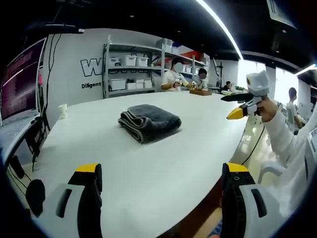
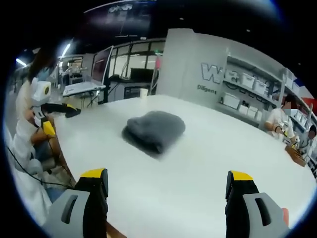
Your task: Open the folded towel by lifting each exposed corner and separating the folded layers until the towel lies flat within the target outline without major curled edges
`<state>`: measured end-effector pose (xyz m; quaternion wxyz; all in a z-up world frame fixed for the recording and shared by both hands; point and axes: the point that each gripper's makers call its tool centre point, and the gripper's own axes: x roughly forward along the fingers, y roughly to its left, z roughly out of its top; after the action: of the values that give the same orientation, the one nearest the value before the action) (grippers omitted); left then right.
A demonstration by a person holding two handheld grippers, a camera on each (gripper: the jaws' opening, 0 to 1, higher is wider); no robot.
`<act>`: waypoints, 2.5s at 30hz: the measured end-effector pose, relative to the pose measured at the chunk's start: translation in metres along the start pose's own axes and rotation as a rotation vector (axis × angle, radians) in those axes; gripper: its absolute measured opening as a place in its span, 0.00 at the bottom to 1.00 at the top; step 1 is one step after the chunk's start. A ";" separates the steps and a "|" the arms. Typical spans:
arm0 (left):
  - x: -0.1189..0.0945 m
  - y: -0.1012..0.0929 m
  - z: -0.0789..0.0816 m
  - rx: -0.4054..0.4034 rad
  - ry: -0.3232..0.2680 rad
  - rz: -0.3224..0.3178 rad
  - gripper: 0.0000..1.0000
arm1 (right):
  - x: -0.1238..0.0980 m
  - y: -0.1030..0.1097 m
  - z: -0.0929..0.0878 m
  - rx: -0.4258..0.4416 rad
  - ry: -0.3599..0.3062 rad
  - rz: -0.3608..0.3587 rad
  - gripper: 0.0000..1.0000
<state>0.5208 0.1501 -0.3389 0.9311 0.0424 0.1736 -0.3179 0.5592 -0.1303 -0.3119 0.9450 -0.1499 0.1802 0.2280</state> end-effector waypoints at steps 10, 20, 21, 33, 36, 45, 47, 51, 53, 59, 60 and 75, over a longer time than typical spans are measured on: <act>-0.008 0.000 0.001 -0.014 -0.006 -0.006 1.00 | 0.065 0.035 0.050 -0.166 -0.052 0.038 0.94; -0.023 0.009 0.004 -0.024 -0.030 0.007 1.00 | 0.155 0.082 0.069 -0.336 -0.002 0.071 0.90; -0.024 0.010 0.005 -0.027 -0.033 0.007 1.00 | 0.162 0.083 0.070 -0.355 0.003 0.065 0.88; -0.031 0.015 0.006 -0.051 -0.054 0.004 1.00 | 0.212 0.098 0.058 -0.521 0.041 0.025 0.36; -0.033 0.013 0.006 -0.055 -0.057 -0.003 1.00 | 0.212 0.110 0.050 -0.565 0.051 0.073 0.13; -0.033 0.013 0.005 -0.058 -0.057 -0.005 1.00 | 0.195 0.079 0.071 -0.345 -0.040 0.058 0.04; -0.033 0.013 0.006 -0.058 -0.058 -0.007 1.00 | 0.183 0.054 0.082 -0.223 -0.095 0.025 0.03; -0.032 0.013 0.005 -0.057 -0.053 -0.008 1.00 | 0.166 0.007 0.093 -0.043 -0.178 -0.041 0.03; -0.031 0.013 0.004 -0.056 -0.049 -0.010 1.00 | 0.162 -0.011 0.093 0.019 -0.197 -0.064 0.03; -0.034 0.020 0.005 -0.058 -0.047 0.009 1.00 | 0.138 -0.094 0.057 0.304 -0.258 -0.212 0.03; -0.034 0.021 0.006 -0.059 -0.049 0.012 1.00 | 0.132 -0.103 0.047 0.347 -0.260 -0.239 0.03; -0.031 0.017 0.003 -0.053 -0.032 0.001 1.00 | 0.115 -0.152 -0.084 0.474 -0.029 -0.362 0.06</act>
<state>0.5095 0.1811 -0.3264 0.9348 0.0129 0.1670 -0.3132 0.7063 -0.2471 -0.4028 0.9815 0.0485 0.1852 0.0095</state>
